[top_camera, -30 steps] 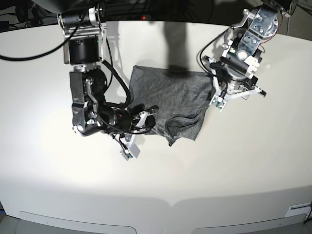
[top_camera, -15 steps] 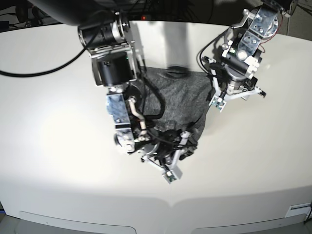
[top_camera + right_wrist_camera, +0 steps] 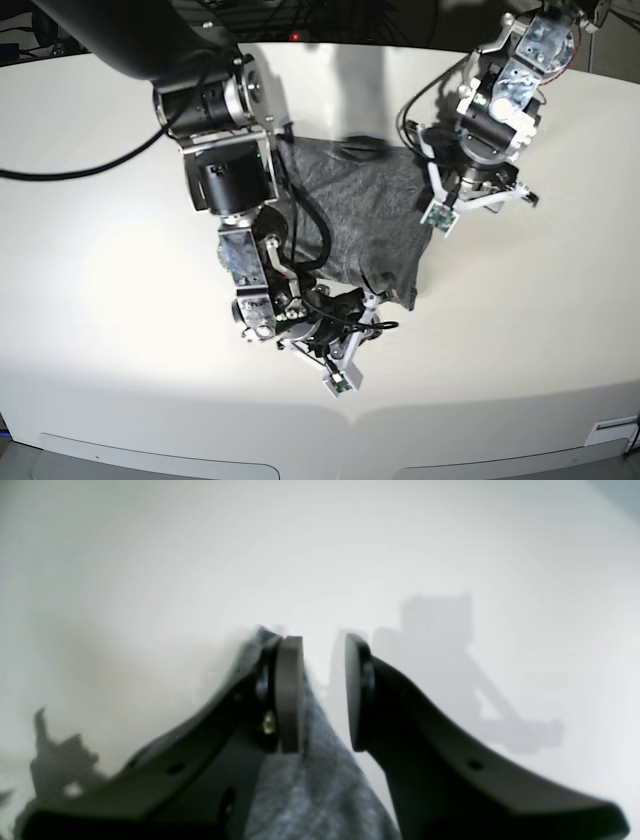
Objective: Fold the T-shirt properly
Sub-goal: 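Grip the folded bundle with both grippers and square it up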
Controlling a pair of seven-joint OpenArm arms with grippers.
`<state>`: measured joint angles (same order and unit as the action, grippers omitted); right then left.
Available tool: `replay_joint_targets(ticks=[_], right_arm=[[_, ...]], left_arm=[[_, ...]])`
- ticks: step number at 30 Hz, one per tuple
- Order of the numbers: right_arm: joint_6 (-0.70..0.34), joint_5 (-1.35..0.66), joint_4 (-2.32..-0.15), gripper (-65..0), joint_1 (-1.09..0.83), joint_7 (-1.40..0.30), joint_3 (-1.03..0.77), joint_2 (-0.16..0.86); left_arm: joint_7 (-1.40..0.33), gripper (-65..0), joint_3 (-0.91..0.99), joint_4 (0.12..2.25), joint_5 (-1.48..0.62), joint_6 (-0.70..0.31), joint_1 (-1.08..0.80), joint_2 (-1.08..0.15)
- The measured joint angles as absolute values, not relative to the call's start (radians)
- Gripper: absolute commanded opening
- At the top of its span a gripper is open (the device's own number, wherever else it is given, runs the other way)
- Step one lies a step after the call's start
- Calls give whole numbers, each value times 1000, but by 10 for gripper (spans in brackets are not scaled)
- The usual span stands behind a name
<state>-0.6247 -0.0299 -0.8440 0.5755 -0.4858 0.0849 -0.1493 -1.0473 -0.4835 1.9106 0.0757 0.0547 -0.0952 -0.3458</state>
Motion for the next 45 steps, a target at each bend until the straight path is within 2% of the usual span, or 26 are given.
replay_joint_targets(ticks=[6,10,14,17,22,29,33,40,45], right_arm=[[-625,4,-844,-499,573,-538,86,-100],[-625,2,-844,-499,565,-537,85,-29],[-630,-86,-844,-499,545,-580,86,9],[-689,-134,-844,-499,520,-631,118,18],[-694,-141,-848,-499,487,-611,192,34],[-693,-155,-859,-500,459,-615,197,34],[-693,-166,-860,-500,454,-629,197,48],[-694,-300,-872,-500,432,-702,197,104],[-698,-441,-1000,-500,334,-790,196,161]], left_arm=[[-1010,-392,-484,2048,-39,-5,-171,-329],[-945,-392,-485,2049,-114,-107,-243,-261],[-838,-392,-484,2045,-23,-158,-266,-228],[-784,-392,-482,2002,56,-154,-241,-213],[-788,-392,-482,1859,50,-154,-213,-213],[-753,-392,-484,1687,101,-157,-163,-207],[-761,-392,-484,1665,160,-157,-120,-212],[-784,-392,-484,1653,168,-154,-74,-219],[-784,-392,-484,1648,168,-128,-61,-219]])
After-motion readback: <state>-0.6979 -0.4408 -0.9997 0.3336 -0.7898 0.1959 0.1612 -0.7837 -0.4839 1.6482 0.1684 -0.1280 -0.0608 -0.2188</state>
